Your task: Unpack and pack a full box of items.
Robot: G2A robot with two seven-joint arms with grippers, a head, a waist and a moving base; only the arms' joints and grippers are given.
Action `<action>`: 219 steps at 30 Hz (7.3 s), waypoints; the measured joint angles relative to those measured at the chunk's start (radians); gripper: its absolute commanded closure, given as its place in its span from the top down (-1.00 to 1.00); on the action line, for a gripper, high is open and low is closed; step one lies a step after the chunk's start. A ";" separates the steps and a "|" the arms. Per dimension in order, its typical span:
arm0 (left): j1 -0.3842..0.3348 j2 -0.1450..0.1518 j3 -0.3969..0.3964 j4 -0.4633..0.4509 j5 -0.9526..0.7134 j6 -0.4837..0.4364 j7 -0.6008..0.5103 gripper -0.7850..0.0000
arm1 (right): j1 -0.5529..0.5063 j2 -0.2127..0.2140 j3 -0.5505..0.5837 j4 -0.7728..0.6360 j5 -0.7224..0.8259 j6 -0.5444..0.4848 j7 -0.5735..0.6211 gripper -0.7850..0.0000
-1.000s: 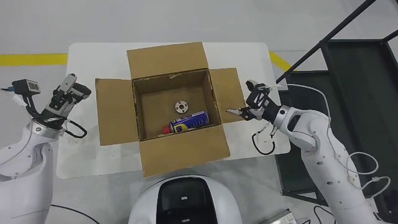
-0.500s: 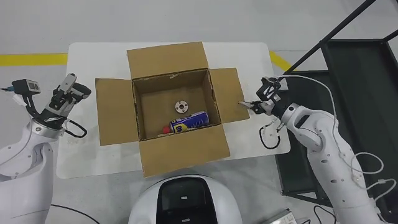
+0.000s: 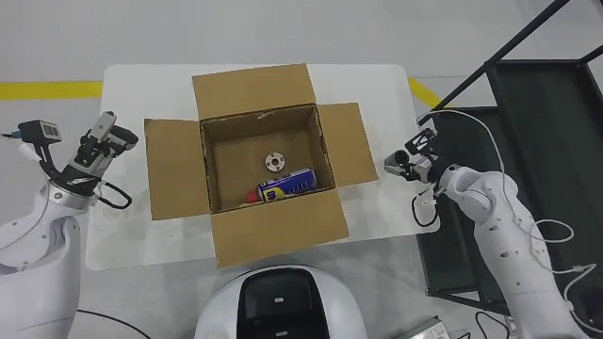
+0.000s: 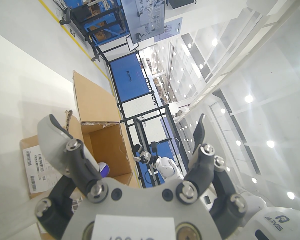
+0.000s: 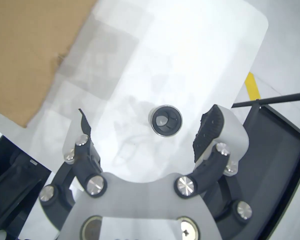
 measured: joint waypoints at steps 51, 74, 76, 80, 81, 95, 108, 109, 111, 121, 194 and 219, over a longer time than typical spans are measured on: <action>0.000 0.000 0.000 0.000 0.000 0.000 0.000 1.00 | 0.257 -0.025 -0.163 0.417 0.072 -0.067 -0.150 -1.00; 0.000 0.000 0.000 0.000 0.000 0.000 0.000 1.00 | 0.199 -0.013 -0.270 -0.309 0.087 -0.118 0.003 -1.00; 0.000 0.000 0.000 0.000 0.000 0.000 0.000 1.00 | 0.260 -0.029 -0.356 -0.275 0.103 -0.104 0.015 -1.00; 0.000 0.000 0.000 0.000 0.000 0.000 0.000 1.00 | 0.366 -0.059 -0.480 -0.201 0.120 -0.073 0.018 -1.00; 0.000 0.000 0.000 0.000 0.000 0.000 0.000 1.00 | 0.386 -0.065 -0.500 -0.184 0.123 -0.068 0.011 -1.00; 0.000 0.000 0.000 0.000 0.000 0.000 0.000 1.00 | 0.413 -0.072 -0.524 -0.156 0.128 -0.070 -0.005 -1.00; 0.000 0.000 0.000 0.000 0.000 0.000 0.000 1.00 | 0.576 -0.138 -0.707 -0.009 0.196 -0.101 0.021 -1.00; 0.000 0.000 0.000 0.000 0.000 0.000 0.000 1.00 | 0.610 -0.152 -0.741 0.024 0.201 -0.102 0.026 -1.00; 0.000 0.000 0.000 0.000 0.000 0.000 0.000 1.00 | 0.689 -0.191 -0.824 0.111 0.207 -0.099 0.036 -1.00; 0.000 0.000 0.000 0.000 0.000 0.000 0.000 1.00 | 0.897 -0.387 -1.102 0.513 0.209 -0.100 -0.045 -1.00; -0.154 0.017 0.222 0.030 0.004 0.027 -0.188 1.00 | 0.413 -0.037 -0.423 0.143 0.758 -0.424 -0.015 1.00; -0.267 -0.010 0.460 0.183 0.221 -0.072 -0.067 1.00 | 0.388 -0.023 -0.421 0.519 1.226 -0.336 0.231 1.00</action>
